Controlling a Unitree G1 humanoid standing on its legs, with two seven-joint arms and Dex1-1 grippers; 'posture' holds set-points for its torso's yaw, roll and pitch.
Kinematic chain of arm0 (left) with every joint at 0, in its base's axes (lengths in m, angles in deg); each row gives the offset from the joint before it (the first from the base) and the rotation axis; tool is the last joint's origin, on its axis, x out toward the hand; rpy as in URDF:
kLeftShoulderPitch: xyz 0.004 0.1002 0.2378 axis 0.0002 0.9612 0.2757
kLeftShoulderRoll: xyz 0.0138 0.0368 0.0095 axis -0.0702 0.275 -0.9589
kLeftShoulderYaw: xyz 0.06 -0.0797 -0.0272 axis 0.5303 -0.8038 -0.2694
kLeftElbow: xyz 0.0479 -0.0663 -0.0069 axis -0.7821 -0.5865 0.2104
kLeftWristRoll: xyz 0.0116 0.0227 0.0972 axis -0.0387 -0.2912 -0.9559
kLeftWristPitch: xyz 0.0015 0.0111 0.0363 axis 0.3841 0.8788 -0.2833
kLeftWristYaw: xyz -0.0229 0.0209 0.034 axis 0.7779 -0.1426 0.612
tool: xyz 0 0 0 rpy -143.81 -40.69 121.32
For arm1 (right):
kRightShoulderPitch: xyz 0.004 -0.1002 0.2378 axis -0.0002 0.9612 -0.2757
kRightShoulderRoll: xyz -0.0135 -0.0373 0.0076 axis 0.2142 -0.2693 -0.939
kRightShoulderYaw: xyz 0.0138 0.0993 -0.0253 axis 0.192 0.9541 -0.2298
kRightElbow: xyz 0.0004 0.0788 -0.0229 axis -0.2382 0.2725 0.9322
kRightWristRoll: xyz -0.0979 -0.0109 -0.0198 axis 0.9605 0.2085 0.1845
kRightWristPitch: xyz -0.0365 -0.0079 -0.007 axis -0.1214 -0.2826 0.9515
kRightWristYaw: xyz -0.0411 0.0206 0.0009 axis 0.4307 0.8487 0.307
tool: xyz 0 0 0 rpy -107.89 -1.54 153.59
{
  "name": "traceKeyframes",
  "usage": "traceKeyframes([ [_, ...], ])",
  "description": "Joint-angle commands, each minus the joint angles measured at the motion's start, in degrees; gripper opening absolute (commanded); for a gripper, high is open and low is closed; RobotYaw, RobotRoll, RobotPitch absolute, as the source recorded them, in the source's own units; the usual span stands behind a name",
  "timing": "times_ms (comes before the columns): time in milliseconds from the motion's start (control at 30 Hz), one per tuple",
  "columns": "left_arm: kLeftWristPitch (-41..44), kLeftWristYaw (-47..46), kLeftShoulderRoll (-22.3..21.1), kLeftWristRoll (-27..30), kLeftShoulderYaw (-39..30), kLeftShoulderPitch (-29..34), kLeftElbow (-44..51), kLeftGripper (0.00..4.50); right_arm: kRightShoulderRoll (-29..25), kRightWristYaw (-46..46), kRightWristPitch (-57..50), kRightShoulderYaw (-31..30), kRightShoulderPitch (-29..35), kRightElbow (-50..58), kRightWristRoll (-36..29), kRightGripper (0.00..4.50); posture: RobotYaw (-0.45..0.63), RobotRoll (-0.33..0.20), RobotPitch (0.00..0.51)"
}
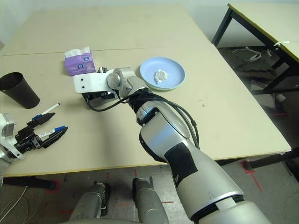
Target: Organize and tidy the items on the table.
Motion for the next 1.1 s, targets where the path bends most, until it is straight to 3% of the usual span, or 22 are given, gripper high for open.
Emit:
traceKeyframes([
  [33, -0.4, 0.4, 0.1, -0.8, 0.0, 0.7, -0.8, 4.50, 0.6, -0.1, -0.5, 0.9, 1.0, -1.1, -0.3, 4.49, -0.04, 0.000, 0.181],
  [533, -0.7, 0.6, 0.6, -0.9, 0.3, 0.7, -0.4, 4.50, 2.1, 9.1, -3.1, 4.0, -0.3, -1.7, -0.9, 4.49, -0.03, 0.000, 0.180],
  [800, -0.9, 0.4, 1.1, -1.1, 0.2, 0.9, 0.0, 4.50, 1.0, 7.9, -2.6, 3.9, 0.4, -1.9, -0.6, 4.49, -0.03, 0.000, 0.180],
  [867, -0.9, 0.3, 1.2, -1.2, 0.2, 0.9, 0.2, 4.50, 0.5, 5.8, -3.5, 6.3, 0.9, -1.3, -3.1, 4.49, -0.02, 0.000, 0.180],
  [967, -0.9, 0.3, 1.0, -1.1, -0.1, 0.9, 0.2, 4.50, -0.7, -3.5, -7.6, 13.9, 2.2, 1.9, -12.1, 4.49, -0.02, 0.000, 0.180],
  [1100, -1.0, 0.3, 0.9, -1.2, -0.3, 1.4, 0.3, 4.50, -8.9, -17.5, -15.1, 21.9, 8.6, 16.4, -22.7, 4.49, -0.03, 0.000, 0.178],
])
